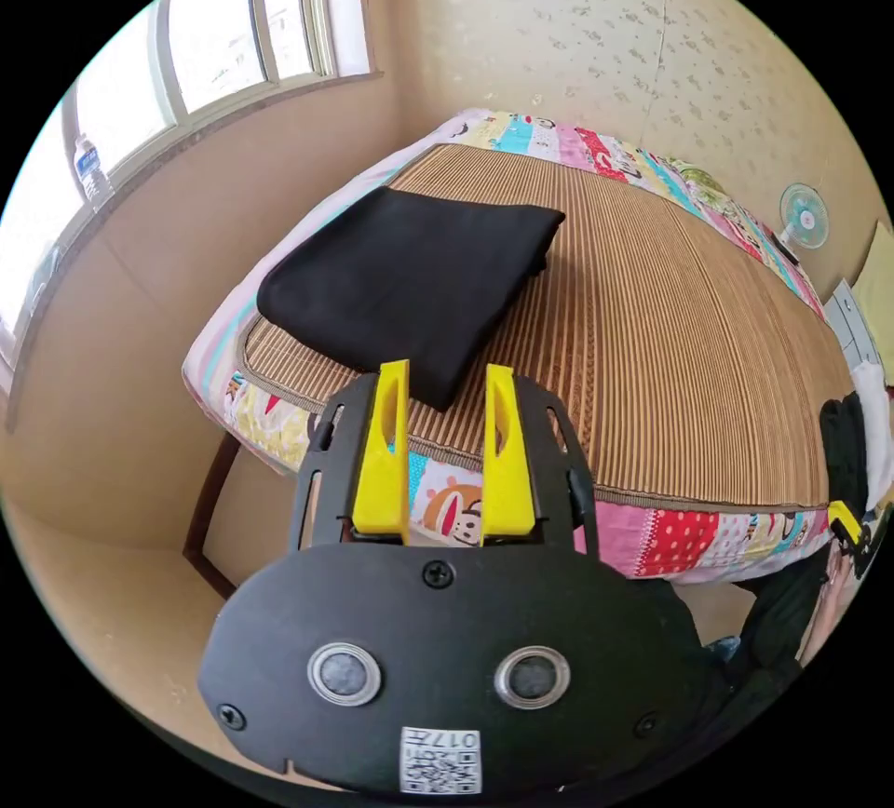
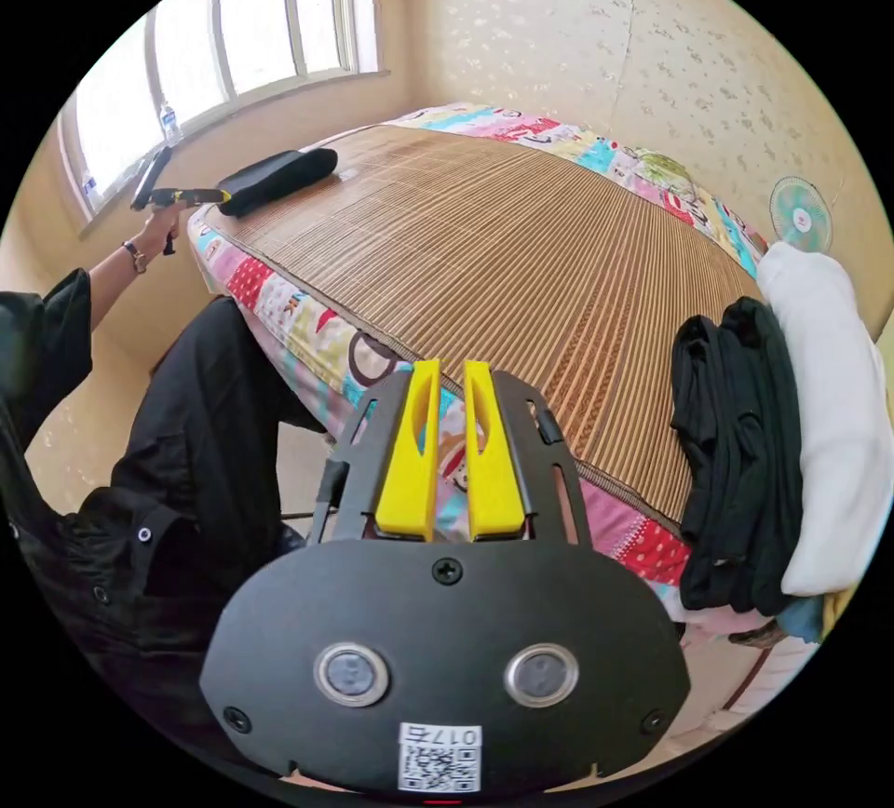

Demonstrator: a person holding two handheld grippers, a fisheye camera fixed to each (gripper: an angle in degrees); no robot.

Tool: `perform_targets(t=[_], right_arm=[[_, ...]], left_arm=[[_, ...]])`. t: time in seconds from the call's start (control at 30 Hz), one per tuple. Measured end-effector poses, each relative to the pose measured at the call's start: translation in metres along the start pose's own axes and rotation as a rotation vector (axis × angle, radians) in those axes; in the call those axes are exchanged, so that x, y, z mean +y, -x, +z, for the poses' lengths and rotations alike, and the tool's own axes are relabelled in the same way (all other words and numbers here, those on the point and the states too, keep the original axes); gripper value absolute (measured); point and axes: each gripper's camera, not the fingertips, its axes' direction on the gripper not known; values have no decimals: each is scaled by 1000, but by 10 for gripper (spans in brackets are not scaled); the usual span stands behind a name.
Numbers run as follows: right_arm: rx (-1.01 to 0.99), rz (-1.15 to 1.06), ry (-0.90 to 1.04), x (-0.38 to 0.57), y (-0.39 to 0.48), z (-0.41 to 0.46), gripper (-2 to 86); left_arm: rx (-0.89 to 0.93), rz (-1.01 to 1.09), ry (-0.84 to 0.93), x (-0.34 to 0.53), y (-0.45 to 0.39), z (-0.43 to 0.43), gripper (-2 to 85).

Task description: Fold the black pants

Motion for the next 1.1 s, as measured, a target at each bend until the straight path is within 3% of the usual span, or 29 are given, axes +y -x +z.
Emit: perform_targets(t=[0.1, 0.2, 0.27, 0.37, 0.4, 0.57, 0.83, 1.1], right_arm=[[-48, 32, -20, 3, -6, 1, 28], [-100, 75, -15, 6, -19, 3, 33], [-127, 103, -23, 11, -29, 0, 36], [-143, 131, -54, 21, -43, -9, 33], [-145, 138, -58, 23, -46, -11, 32], [-156, 206, -86, 39, -81, -20, 28], [-242, 311, -113, 66, -129, -25, 23], [-248, 335, -91, 85, -158, -25, 23]], left_arm=[[-72, -3, 54, -14, 1, 16, 88], [-12, -106, 121, -27, 20, 25, 62], [224, -299, 72, -28, 54, 11, 32], [596, -340, -20, -31, 72, 0, 8], [632, -323, -26, -33, 69, -3, 5], [727, 0, -71, -54, -15, -54, -5], [1088, 231, 2, -22, -158, -60, -6], [1111, 602, 146, 85, -295, -74, -1]])
